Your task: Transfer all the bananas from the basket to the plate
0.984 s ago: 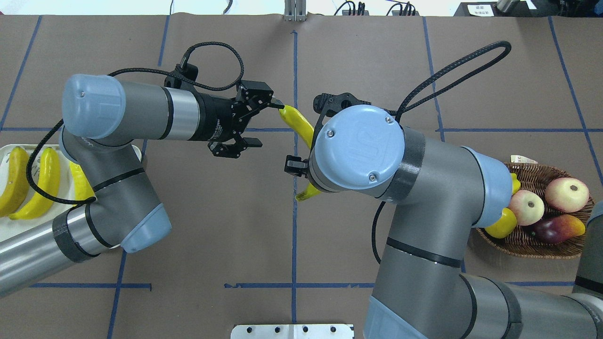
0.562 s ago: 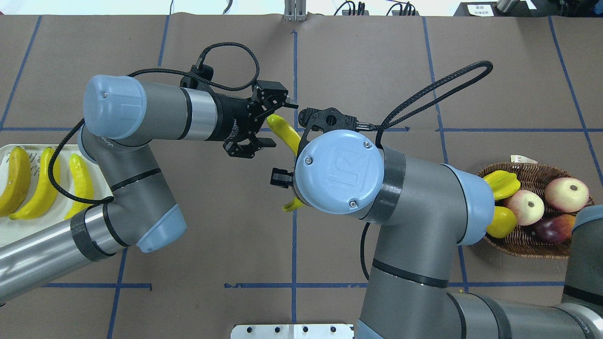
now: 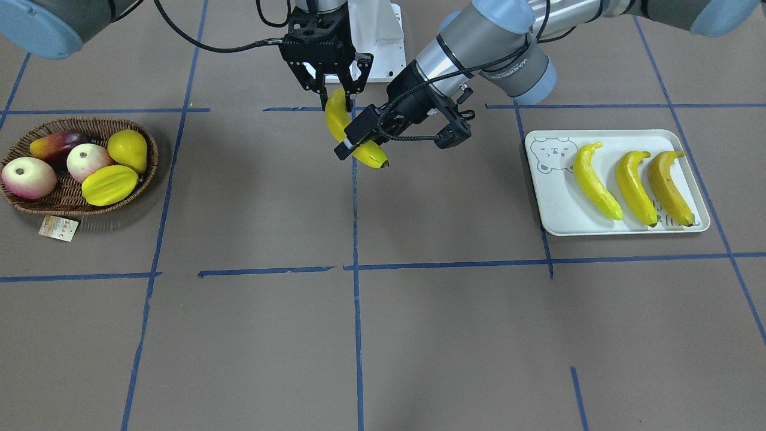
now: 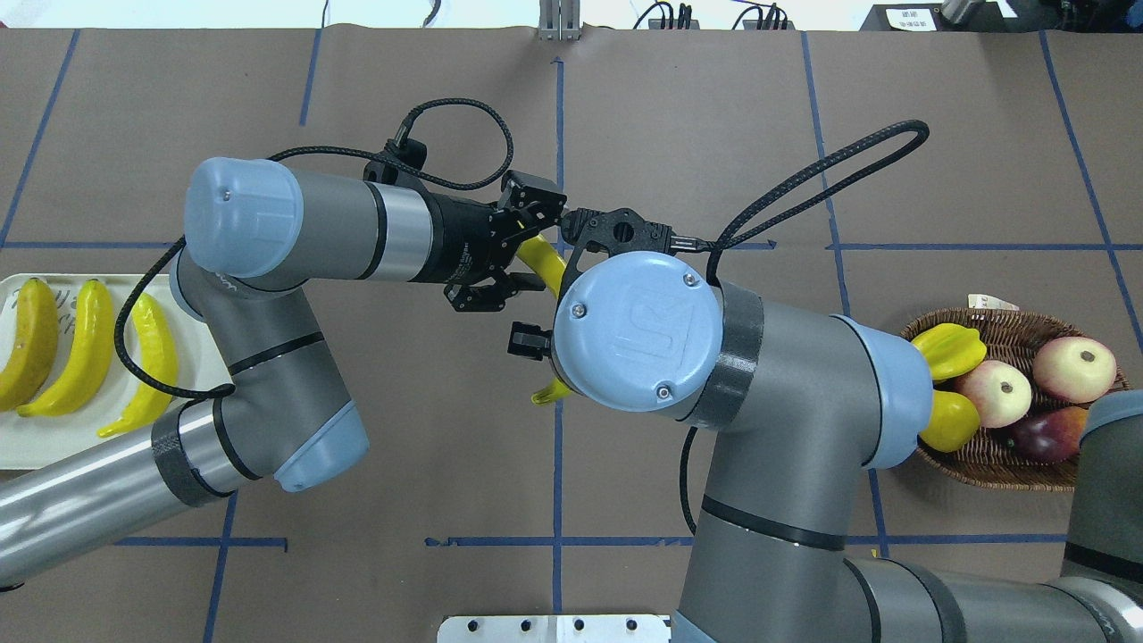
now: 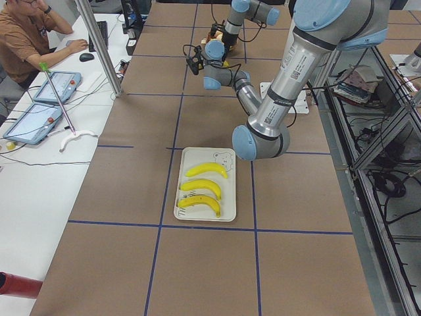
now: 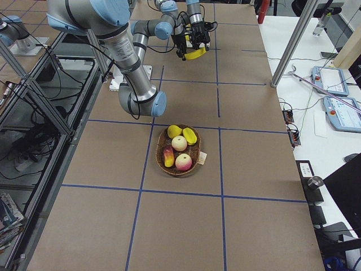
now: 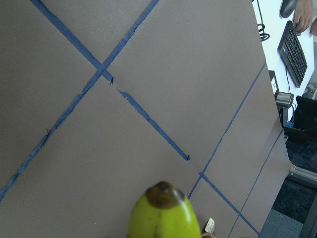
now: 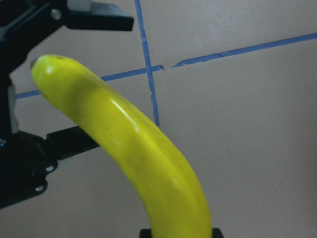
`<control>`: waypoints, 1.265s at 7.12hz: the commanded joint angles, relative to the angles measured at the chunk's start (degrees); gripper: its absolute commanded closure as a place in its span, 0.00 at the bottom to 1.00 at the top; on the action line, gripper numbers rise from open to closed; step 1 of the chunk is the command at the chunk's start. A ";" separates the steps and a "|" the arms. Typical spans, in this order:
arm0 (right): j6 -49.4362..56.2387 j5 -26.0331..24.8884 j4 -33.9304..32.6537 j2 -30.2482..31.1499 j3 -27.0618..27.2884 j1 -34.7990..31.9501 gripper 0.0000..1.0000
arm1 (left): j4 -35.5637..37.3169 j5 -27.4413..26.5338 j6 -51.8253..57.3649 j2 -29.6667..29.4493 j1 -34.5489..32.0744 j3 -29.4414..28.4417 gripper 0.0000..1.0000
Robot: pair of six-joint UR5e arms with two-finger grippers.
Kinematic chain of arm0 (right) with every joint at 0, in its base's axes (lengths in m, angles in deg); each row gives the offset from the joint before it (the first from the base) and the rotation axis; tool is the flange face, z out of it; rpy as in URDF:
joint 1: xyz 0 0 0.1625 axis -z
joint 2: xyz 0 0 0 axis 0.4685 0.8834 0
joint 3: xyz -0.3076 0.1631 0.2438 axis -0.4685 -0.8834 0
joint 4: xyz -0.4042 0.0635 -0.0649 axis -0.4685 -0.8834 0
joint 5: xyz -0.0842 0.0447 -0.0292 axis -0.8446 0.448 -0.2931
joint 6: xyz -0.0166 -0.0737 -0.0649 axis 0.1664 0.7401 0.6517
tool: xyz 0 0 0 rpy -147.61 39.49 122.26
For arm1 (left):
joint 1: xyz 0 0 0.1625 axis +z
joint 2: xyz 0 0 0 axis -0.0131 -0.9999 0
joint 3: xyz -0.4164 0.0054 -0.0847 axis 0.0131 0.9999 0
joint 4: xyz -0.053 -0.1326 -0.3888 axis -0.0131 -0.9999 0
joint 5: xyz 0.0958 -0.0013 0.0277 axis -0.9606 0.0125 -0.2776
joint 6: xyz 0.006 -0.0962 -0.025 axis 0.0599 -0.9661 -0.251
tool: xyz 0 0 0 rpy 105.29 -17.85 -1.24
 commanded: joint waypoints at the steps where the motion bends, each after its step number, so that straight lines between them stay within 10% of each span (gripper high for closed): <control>1: 0.03 0.18 0.09 -0.02 0.52 -0.08 0.90 | -0.07 0.34 0.70 0.35 0.07 0.32 1.00; 2: 0.03 0.09 0.70 0.16 0.96 -0.17 0.01 | -0.07 0.42 0.70 0.44 0.07 0.24 1.00; 7: 0.99 0.97 0.62 1.47 6.38 -0.52 0.00 | 0.72 0.51 0.96 0.70 -0.54 0.15 1.00; 9: 5.01 6.46 0.62 4.02 10.97 -5.23 0.00 | 8.22 10.55 4.79 2.19 -5.70 -0.20 1.00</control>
